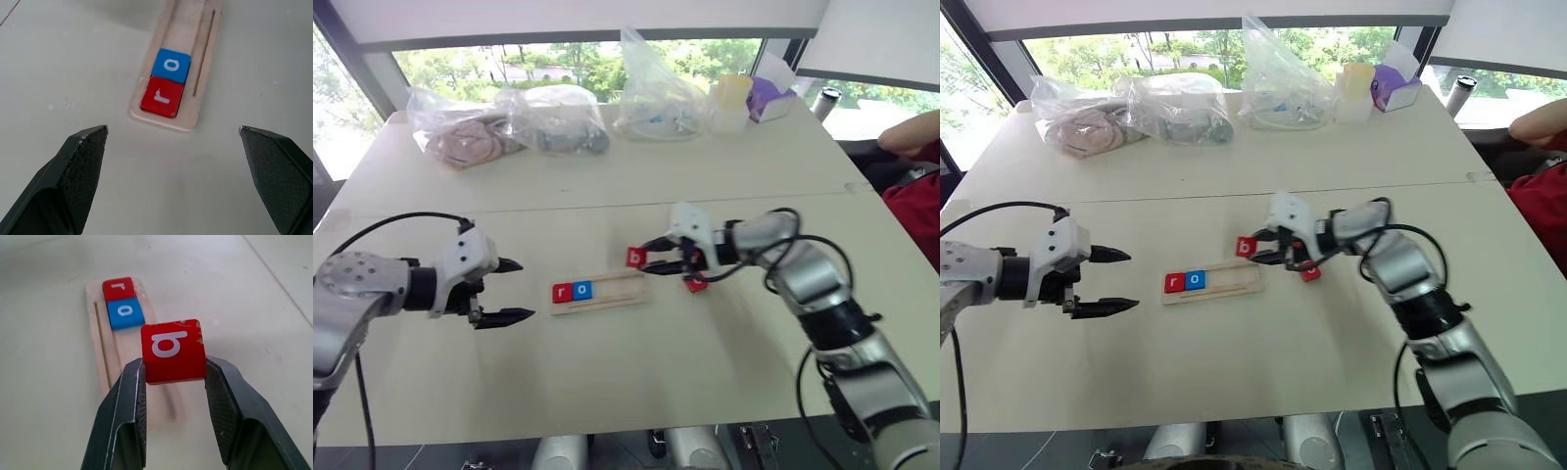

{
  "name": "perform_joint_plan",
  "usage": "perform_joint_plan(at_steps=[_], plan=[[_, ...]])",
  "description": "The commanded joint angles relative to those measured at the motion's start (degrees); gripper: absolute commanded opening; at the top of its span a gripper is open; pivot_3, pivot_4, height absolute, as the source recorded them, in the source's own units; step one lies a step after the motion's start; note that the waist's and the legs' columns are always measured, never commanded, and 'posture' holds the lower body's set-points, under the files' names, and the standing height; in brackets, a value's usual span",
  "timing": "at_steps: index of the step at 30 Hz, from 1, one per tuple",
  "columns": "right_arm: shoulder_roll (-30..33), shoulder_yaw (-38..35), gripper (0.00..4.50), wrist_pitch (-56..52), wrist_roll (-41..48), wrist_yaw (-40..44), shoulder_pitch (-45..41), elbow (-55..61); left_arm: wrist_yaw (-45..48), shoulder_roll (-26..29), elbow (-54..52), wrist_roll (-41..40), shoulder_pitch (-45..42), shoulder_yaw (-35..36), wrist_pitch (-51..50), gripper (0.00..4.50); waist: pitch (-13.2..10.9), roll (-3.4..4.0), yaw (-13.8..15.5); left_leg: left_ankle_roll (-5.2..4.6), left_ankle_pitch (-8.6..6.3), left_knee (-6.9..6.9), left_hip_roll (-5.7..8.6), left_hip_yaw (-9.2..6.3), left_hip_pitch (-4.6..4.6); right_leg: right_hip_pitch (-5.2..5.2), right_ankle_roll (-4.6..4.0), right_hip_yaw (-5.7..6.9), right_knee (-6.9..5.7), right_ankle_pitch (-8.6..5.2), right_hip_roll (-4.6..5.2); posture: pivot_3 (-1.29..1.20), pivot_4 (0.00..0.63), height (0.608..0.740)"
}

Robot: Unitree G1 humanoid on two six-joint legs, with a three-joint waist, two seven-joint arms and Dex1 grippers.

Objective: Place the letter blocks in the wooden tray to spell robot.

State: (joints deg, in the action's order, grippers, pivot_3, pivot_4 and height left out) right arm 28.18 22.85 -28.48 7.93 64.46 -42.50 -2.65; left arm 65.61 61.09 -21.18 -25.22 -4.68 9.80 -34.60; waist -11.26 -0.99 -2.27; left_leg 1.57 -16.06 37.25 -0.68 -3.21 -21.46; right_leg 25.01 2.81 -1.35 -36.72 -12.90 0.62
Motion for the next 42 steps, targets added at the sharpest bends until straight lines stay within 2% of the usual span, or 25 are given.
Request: perform_joint_plan(at_steps=[1, 6, 13, 42], plan=[[-3.27, 5.26, 1.11, -0.68, -3.22, 1.41, -4.57, -3.86, -2.69, -0.48, -3.7, -0.7, 1.22, 3.07, -0.7, 4.5, 0.0, -0.01, -0.03, 0.0, 0.0, 0.01, -0.01, 0.03, 0.01, 0.0, 0.01, -0.01, 0.01, 0.0, 0.03, 0.0, 0.15, 0.74], [-5.26, 7.91, 1.11, 3.53, -6.32, 2.5, -7.11, -8.98, -5.75, -1.95, -6.96, -1.49, 3.12, 3.58, -2.14, 4.5, 0.01, -0.02, 0.13, 0.01, 0.0, 0.03, 0.01, 0.0, 0.01, -0.02, 0.02, -0.01, 0.01, 0.02, 0.06, 0.0, 0.15, 0.74], [-5.72, 8.67, 1.11, 5.76, -8.18, 4.87, -7.31, -9.83, -6.38, -1.44, -7.57, -1.68, 5.22, 5.35, -2.14, 4.5, 0.01, -0.02, -0.3, 0.01, 0.0, 0.02, 0.02, -0.01, 0.11, 0.02, -0.02, -0.01, -0.22, 0.0, -0.04, 0.0, 0.15, 0.74], [-11.52, 8.55, 1.11, 0.82, -10.92, 4.39, -7.57, -12.87, -8.09, -3.04, -4.9, 1.53, 1.17, -0.55, 0.96, 4.5, 0.02, -0.03, -0.32, 0.04, 0.02, 0.02, 0.01, -0.01, 0.11, 0.1, -0.07, 0.0, -0.37, -0.01, -0.07, 0.0, 0.15, 0.74]])
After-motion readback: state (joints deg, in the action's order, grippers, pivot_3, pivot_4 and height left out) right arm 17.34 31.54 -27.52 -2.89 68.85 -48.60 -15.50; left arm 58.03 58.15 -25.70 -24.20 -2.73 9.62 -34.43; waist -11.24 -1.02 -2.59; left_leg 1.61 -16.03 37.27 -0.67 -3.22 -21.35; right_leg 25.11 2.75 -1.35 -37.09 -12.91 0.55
